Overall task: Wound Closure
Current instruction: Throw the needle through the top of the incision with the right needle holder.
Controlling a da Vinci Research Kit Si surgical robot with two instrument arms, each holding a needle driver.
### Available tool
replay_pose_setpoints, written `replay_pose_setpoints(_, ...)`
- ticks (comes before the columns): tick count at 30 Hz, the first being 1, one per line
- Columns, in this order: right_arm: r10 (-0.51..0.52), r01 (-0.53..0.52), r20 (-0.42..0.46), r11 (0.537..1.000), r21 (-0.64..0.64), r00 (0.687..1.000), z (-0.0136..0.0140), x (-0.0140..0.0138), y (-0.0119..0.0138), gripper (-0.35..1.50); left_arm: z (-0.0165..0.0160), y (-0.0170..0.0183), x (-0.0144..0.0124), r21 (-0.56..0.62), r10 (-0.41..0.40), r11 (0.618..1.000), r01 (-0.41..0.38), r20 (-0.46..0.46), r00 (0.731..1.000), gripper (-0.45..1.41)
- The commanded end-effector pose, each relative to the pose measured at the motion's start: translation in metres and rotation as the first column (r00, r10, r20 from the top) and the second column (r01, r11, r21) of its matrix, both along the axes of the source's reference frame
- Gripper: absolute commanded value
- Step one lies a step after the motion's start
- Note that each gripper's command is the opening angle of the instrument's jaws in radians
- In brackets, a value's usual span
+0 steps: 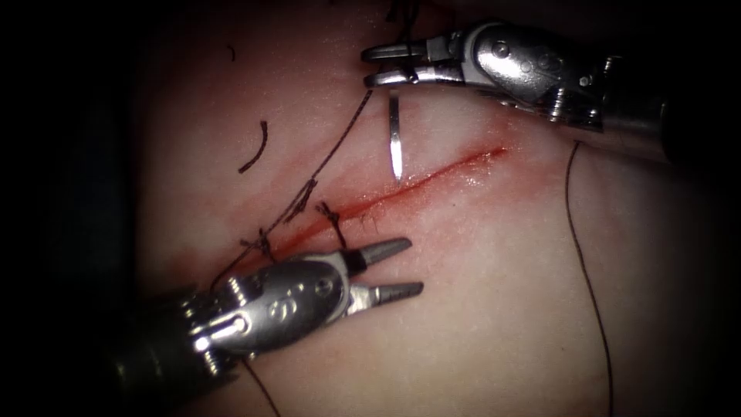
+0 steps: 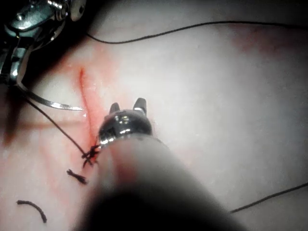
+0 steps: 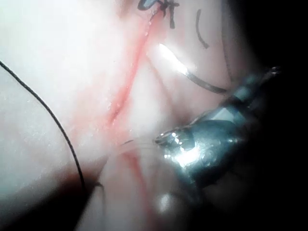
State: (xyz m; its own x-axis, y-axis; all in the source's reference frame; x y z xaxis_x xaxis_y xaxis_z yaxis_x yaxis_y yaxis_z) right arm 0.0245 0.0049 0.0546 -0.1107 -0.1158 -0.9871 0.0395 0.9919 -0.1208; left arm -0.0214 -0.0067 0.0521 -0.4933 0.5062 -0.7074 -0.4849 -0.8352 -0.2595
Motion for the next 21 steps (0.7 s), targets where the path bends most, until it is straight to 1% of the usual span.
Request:
replay_pose_setpoints(1, -0.013, 0.014, 0.006, 0.999, -0.047, 1.0, 0.0004, 0.0007, 0.0004, -0.35, 0.0006, 0.0003, -0.0003, 0.017, -0.022, 1.0, 0.023, -0.034, 0.999, 0.17)
replay_pose_setpoints(3, -0.015, 0.016, 0.01, 0.997, -0.075, 1.0, 0.0007, 0.0007, 0.0002, -0.35, 0.0007, 0.0003, -0.0003, 0.031, -0.025, 0.999, 0.027, -0.06, 0.998, 0.17)
replay_pose_setpoints(6, -0.013, 0.014, 0.012, 0.99, -0.14, 1.0, 0.0012, 0.0008, -0.0001, -0.35, 0.0013, -0.0002, -0.0003, 0.068, -0.008, 0.998, 0.015, -0.11, 0.994, 0.19)
replay_pose_setpoints(7, -0.009, 0.011, 0.013, 0.988, -0.152, 1.0, 0.0012, 0.0008, -0.0001, -0.35, 0.0015, -0.0003, -0.0004, 0.074, -0.001, 0.997, 0.01, -0.114, 0.993, 0.19)
replay_pose_setpoints(8, 0.001, 0.002, 0.018, 0.981, -0.193, 1.0, 0.0013, 0.0008, -0.0002, -0.35, 0.0018, -0.0005, -0.0005, 0.085, 0.008, 0.996, 0.003, -0.128, 0.992, 0.21)
replay_pose_setpoints(10, 0.008, -0.003, 0.023, 0.976, -0.216, 1.0, 0.0012, 0.0009, -0.0002, -0.35, 0.0021, -0.0007, -0.0009, 0.099, 0.021, 0.995, -0.007, -0.138, 0.99, 0.23)
replay_pose_setpoints(16, 0.005, 0.004, 0.033, 0.961, -0.275, 0.999, 0.0012, 0.0011, -0.0004, -0.35, 0.0022, -0.0005, -0.0018, 0.11, 0.027, 0.994, -0.012, -0.134, 0.991, 0.26)
replay_pose_setpoints(21, -0.014, 0.032, 0.062, 0.953, -0.302, 0.998, 0.0016, 0.0013, -0.001, -0.35, 0.0021, -0.0003, -0.0017, 0.111, 0.028, 0.994, -0.014, -0.133, 0.991, 0.27)
